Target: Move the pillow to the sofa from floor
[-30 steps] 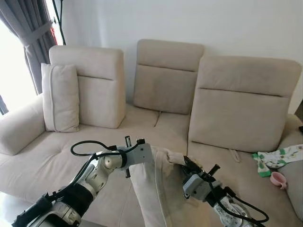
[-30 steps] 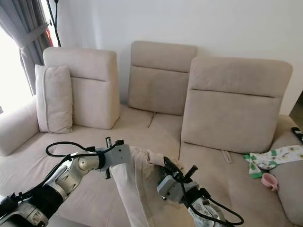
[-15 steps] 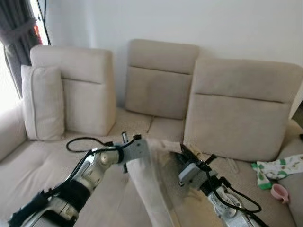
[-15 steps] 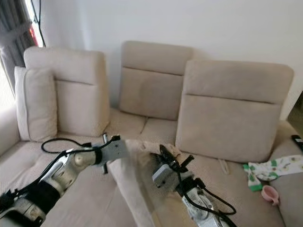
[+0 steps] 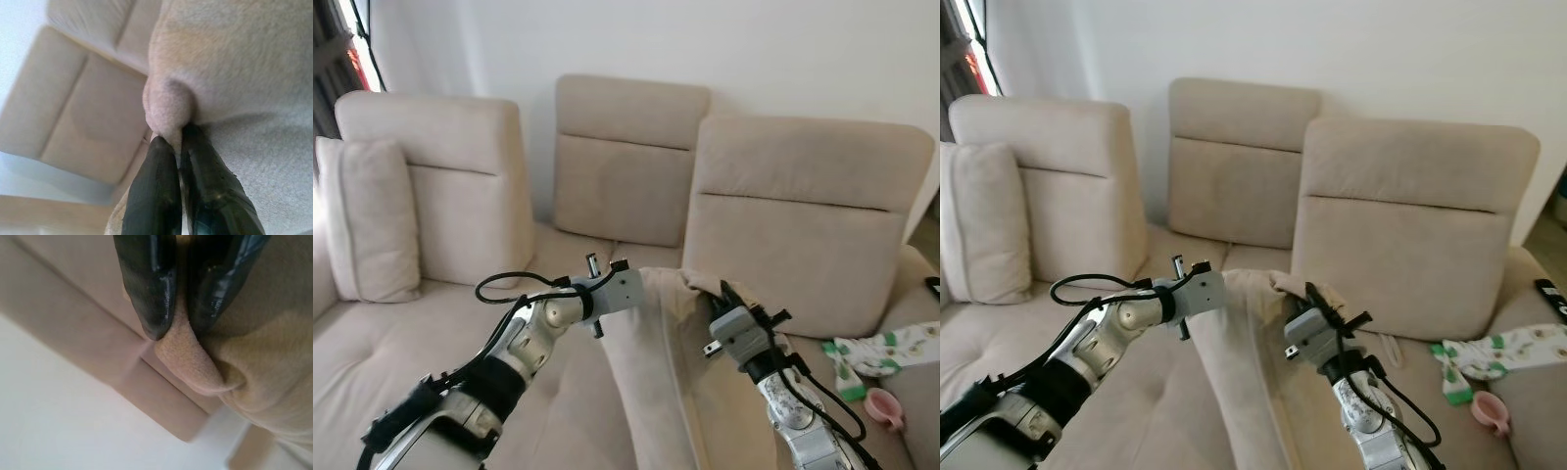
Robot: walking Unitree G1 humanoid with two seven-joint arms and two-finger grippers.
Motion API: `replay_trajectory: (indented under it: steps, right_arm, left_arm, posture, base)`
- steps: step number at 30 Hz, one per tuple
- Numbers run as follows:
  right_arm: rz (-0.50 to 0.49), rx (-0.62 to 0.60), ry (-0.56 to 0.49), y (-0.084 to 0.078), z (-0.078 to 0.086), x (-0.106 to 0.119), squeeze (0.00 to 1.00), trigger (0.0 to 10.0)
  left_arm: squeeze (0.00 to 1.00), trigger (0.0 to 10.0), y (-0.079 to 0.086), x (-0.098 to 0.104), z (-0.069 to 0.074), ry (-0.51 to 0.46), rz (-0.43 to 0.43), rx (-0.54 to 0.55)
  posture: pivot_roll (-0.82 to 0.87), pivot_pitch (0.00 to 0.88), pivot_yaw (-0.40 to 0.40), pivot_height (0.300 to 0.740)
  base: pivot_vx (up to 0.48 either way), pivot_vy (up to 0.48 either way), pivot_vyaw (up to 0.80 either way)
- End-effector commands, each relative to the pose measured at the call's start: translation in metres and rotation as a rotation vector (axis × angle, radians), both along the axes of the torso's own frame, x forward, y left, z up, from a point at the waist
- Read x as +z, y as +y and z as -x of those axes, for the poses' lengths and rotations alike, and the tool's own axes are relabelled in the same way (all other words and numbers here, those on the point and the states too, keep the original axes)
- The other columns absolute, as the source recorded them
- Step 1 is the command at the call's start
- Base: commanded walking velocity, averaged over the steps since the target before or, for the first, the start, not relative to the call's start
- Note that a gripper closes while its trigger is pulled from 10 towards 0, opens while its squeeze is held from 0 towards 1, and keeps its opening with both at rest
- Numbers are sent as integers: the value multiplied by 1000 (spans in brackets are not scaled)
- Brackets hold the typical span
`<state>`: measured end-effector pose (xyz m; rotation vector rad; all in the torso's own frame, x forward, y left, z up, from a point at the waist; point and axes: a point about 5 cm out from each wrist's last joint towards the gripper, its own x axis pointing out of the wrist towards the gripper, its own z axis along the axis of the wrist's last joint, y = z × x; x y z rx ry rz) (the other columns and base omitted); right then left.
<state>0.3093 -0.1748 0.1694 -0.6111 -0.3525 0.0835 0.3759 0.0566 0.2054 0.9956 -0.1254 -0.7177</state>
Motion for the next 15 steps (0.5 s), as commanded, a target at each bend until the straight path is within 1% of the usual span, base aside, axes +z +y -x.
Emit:
replay_trajectory:
  steps: [1,2,4,6,7,9,15]
  right_arm:
    - [-87,-26,-54,-3,-4,18,0,10000]
    - [-114,-33,-43,-5,-5,19,0,10000]
    - [-114,-33,-43,-5,-5,19,0,10000]
    - [-123,-30,-8,-7,-5,13,0,10000]
    - [-123,-30,-8,-7,-5,13,0,10000]
    - [-120,-25,23,-5,0,5,0,10000]
    - [-129,-35,48,-3,3,-1,0,10000]
  left_arm:
    - [0,10000,-9,15,-1,-53,29,-26]
    - [0,10000,-12,17,-1,-56,26,-37]
    - [0,10000,-12,17,-1,-56,26,-37]
    - [0,10000,-17,17,-1,-58,10,-58]
    - [0,10000,-17,17,-1,-58,10,-58]
    - [0,10000,-21,17,1,-67,14,-79]
    - [0,10000,-25,17,2,-70,30,-98]
  posture:
    - [-10,0,23,740]
    - [-15,0,26,740]
    - [-15,0,26,740]
    - [-22,0,30,740]
    - [-22,0,30,740]
    - [-30,0,35,740]
    - [-34,0,37,740]
  base:
    - [0,0,0]
    - [0,0,0]
    - [0,0,0]
    - [0,0,0]
    - [0,0,0]
    - [0,0,0]
    - [0,0,0]
